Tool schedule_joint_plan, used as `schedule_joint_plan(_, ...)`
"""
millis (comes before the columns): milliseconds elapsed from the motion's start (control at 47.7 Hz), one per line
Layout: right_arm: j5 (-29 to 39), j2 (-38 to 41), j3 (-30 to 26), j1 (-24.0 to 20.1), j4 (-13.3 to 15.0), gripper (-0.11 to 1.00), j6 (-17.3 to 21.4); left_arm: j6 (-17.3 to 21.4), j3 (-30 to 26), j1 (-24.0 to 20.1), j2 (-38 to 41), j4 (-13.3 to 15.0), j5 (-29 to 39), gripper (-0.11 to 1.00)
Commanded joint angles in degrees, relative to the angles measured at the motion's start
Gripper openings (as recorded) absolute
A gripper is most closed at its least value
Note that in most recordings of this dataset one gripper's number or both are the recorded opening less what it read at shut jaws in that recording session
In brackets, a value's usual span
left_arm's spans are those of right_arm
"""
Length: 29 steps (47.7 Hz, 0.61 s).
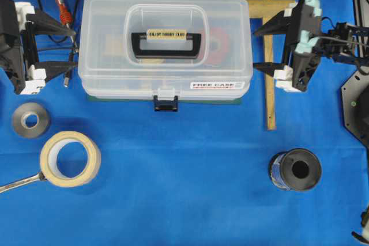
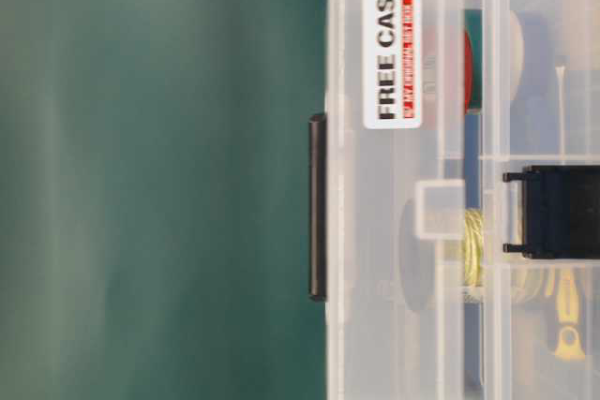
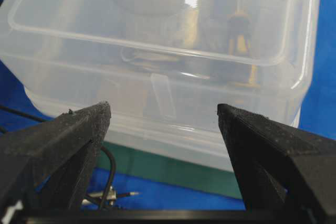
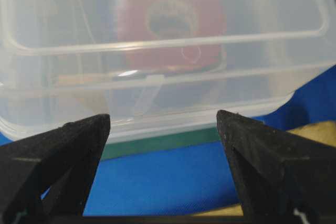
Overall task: Open the tool box with both arms.
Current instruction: 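Grip the lid edges with both grippers and lift upward, then swing the lid back away from the box with both grippers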
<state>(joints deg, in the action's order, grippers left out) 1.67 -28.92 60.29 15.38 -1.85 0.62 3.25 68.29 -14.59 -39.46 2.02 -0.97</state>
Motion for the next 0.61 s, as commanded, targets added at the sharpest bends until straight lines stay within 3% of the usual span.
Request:
schedule_joint_plan(0, -0.7, -2.29, -3.78, -0.44, -0.09, 0.83, 0.18, -0.62, -2.99, 1.05, -1.23, 0.26, -1.76, 0.82)
schedule_joint_plan(587, -0.79, -6.42, -4.13, 1.32, 0.0, 0.83, 0.09, -0.44, -2.99, -2.55, -6.86, 0.26, -1.76, 0.82)
